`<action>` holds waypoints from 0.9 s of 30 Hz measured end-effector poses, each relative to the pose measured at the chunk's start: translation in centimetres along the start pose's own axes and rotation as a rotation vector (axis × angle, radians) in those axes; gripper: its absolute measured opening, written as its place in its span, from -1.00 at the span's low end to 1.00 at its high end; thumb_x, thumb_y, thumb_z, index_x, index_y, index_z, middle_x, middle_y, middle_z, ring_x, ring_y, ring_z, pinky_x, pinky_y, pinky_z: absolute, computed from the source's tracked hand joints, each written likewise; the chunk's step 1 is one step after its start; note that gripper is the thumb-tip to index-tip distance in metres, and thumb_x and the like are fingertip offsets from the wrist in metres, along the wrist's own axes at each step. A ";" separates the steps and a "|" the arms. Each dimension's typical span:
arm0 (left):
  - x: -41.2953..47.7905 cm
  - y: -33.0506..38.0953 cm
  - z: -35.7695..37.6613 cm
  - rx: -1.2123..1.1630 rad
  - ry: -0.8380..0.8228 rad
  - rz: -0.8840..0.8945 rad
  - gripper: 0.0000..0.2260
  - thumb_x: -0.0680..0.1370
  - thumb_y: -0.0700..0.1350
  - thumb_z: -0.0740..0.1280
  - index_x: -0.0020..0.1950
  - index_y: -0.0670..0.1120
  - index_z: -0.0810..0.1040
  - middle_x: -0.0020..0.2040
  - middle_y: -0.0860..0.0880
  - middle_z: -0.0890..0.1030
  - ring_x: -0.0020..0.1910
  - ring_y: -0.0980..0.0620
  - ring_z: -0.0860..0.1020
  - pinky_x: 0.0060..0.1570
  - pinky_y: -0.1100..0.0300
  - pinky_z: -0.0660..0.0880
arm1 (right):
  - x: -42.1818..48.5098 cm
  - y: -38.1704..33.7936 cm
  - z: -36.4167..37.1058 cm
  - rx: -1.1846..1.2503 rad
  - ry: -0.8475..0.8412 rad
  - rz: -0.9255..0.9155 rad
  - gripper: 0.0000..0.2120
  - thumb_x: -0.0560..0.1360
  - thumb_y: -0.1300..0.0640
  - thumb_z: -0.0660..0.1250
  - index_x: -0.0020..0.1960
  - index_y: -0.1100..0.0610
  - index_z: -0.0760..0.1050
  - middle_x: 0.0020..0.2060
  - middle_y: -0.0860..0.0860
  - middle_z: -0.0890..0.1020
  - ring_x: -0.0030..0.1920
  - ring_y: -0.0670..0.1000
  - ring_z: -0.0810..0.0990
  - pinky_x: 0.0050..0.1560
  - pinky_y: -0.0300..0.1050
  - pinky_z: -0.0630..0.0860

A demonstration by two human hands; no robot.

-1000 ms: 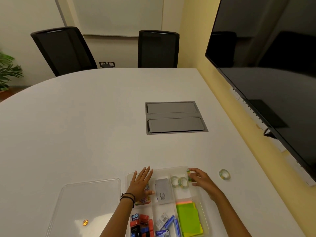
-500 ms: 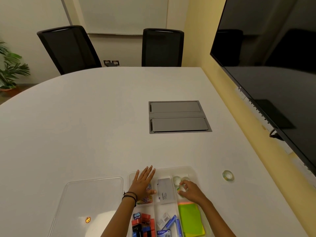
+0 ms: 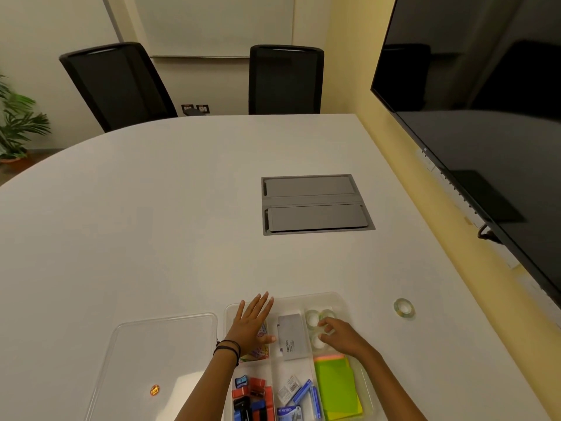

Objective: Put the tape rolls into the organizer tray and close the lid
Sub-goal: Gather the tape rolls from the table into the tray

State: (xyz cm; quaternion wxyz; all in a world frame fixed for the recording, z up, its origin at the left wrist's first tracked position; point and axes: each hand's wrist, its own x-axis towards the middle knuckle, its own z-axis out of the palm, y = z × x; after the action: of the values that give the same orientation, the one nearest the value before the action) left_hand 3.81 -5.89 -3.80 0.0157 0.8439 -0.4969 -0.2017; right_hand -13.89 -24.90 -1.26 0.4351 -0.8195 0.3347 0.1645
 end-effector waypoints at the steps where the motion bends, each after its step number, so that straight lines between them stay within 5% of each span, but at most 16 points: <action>1: 0.0 0.0 0.0 0.001 0.001 0.001 -0.19 0.51 0.25 0.19 0.51 -0.04 -0.23 0.50 -0.09 -0.33 0.55 -0.05 -0.21 0.26 0.18 -0.64 | -0.1 -0.1 -0.5 0.039 -0.014 -0.008 -0.65 0.51 0.14 0.31 0.28 0.13 0.42 0.09 0.10 0.51 0.05 -0.02 0.49 0.03 -0.21 0.43; 6: -0.2 0.1 -0.3 -0.013 -0.013 -0.007 -0.20 0.51 0.25 0.19 0.52 -0.04 -0.23 0.54 -0.10 -0.27 0.55 -0.08 -0.20 0.41 0.09 -0.49 | -1.2 -0.4 -4.4 0.329 0.001 -0.022 -0.74 0.54 0.29 0.21 0.21 0.14 0.48 -0.03 0.09 0.59 -0.07 -0.04 0.56 -0.10 -0.24 0.46; 11: -0.3 0.2 -0.4 -0.024 -0.025 -0.001 -0.19 0.51 0.25 0.19 0.51 -0.05 -0.23 0.54 -0.09 -0.26 0.55 -0.08 -0.20 0.44 0.02 -0.43 | -0.8 2.0 -8.4 0.426 0.214 0.035 -0.77 0.57 0.31 0.18 0.20 0.24 0.48 0.07 0.22 0.61 -0.08 0.03 0.57 -0.15 -0.20 0.44; 16: -0.2 0.2 -0.5 -0.029 -0.034 -0.004 -0.19 0.51 0.26 0.18 0.51 -0.06 -0.24 0.55 -0.10 -0.24 0.55 -0.09 -0.20 0.48 -0.08 -0.29 | 0.3 6.2 -10.8 0.264 0.493 0.144 -0.70 0.52 0.30 0.30 0.25 0.28 0.46 0.30 0.22 0.46 0.30 0.19 0.43 0.29 -0.01 0.37; 22: -0.3 0.1 -0.4 -0.029 -0.046 -0.013 -0.19 0.51 0.27 0.16 0.51 -0.05 -0.24 0.55 -0.10 -0.24 0.55 -0.08 -0.20 0.48 -0.09 -0.30 | 0.6 10.0 -11.1 0.204 0.508 0.277 -0.46 0.46 0.29 0.38 0.40 0.25 0.30 0.47 0.25 0.22 0.46 0.24 0.19 0.47 0.09 0.16; 27: -0.3 0.2 -0.3 -0.041 -0.001 -0.005 -0.18 0.51 0.26 0.18 0.51 -0.06 -0.24 0.54 -0.10 -0.27 0.55 -0.06 -0.21 0.26 0.25 -0.63 | 0.6 11.0 -10.2 0.045 0.441 0.326 -0.39 0.47 0.22 0.38 0.45 0.16 0.22 0.51 0.21 0.11 0.50 0.24 0.09 0.48 0.09 0.12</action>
State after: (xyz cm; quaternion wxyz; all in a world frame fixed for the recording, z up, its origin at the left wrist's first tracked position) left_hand 3.67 -5.81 -3.36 0.0320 0.8445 -0.4906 -0.2123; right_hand -21.30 -37.93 -2.50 0.3375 -0.7609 0.5526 0.0423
